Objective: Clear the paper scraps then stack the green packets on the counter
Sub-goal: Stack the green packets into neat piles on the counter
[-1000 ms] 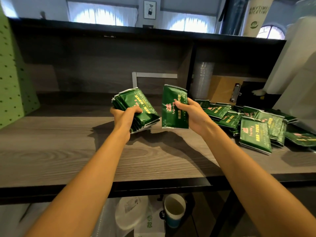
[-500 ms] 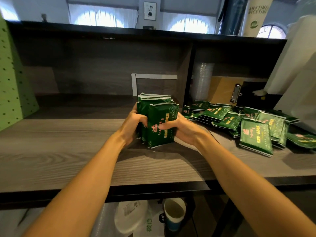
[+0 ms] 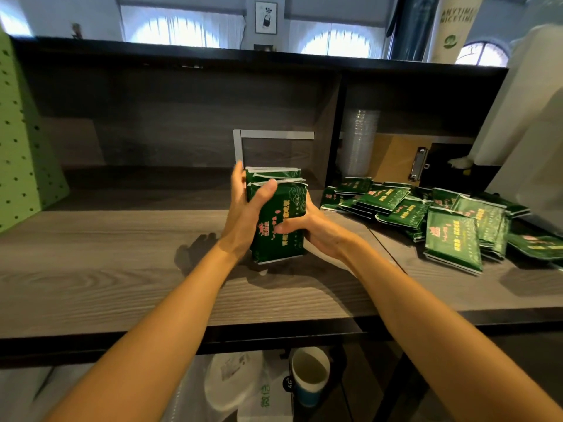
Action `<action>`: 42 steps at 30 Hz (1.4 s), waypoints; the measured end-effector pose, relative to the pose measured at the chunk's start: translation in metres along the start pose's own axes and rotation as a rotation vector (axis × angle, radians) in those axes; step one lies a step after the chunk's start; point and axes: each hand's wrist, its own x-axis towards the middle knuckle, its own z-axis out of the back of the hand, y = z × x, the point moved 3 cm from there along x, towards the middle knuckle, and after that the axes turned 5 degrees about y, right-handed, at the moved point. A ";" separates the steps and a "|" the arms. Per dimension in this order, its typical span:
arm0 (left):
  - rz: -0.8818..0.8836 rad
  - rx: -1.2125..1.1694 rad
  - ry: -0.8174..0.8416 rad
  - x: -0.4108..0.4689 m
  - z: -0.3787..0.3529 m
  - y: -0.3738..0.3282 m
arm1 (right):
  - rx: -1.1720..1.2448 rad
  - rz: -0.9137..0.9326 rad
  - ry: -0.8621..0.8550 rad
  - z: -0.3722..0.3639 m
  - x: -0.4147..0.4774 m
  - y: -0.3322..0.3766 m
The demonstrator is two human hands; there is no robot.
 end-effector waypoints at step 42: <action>0.276 -0.178 -0.037 -0.001 -0.008 0.005 | -0.009 -0.051 -0.001 0.002 0.003 -0.007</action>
